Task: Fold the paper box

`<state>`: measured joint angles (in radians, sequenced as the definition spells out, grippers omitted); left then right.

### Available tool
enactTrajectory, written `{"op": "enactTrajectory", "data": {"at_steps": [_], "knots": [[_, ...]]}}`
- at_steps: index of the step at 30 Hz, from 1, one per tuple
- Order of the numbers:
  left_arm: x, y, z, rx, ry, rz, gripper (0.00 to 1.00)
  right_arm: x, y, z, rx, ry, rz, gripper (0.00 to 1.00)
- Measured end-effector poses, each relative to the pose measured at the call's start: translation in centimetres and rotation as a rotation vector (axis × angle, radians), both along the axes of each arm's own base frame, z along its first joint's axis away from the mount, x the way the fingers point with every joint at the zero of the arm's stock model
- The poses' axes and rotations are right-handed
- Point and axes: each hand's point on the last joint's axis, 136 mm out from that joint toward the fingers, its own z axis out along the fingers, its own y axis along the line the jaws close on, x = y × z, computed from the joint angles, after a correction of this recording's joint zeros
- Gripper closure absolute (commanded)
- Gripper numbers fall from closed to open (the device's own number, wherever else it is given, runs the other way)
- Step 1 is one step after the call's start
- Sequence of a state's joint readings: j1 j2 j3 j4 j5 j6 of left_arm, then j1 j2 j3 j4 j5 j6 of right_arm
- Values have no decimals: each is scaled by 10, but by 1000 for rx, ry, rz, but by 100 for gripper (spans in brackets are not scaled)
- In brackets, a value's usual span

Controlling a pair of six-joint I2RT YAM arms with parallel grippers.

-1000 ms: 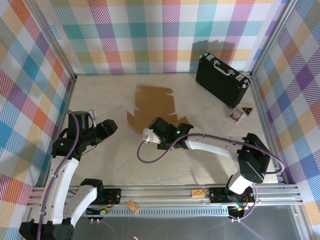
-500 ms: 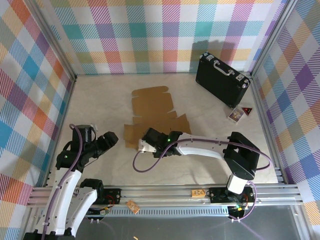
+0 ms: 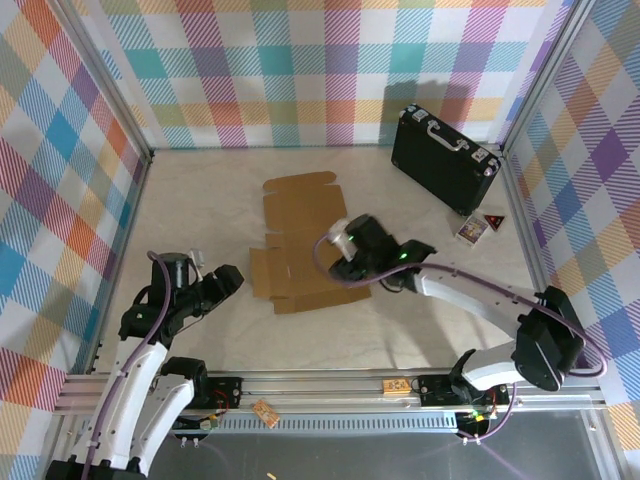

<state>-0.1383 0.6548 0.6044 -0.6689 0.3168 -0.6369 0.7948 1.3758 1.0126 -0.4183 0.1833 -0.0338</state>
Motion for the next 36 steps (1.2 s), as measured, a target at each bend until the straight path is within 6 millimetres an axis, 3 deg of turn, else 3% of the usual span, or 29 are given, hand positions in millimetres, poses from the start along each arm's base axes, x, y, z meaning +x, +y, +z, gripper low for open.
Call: {"op": "enactTrajectory", "data": {"at_steps": [3,7,14,18,25,36], "knots": [[-1,-11,-7,11,16,-51,30,15,-37,-15,46,92,-199,33],[-10,-18,-29,35,64,-83,28,1,-63,-51,60,258,-333,31],[-23,-34,-70,72,157,-153,30,-25,-64,-100,55,488,-396,34],[-23,-44,-76,96,159,-188,32,-35,-56,-117,66,585,-392,38],[-16,-48,-86,124,167,-189,36,-40,-39,-120,132,664,-366,46],[-9,-64,-96,119,169,-215,42,-38,-14,-100,234,701,-283,58]]}}
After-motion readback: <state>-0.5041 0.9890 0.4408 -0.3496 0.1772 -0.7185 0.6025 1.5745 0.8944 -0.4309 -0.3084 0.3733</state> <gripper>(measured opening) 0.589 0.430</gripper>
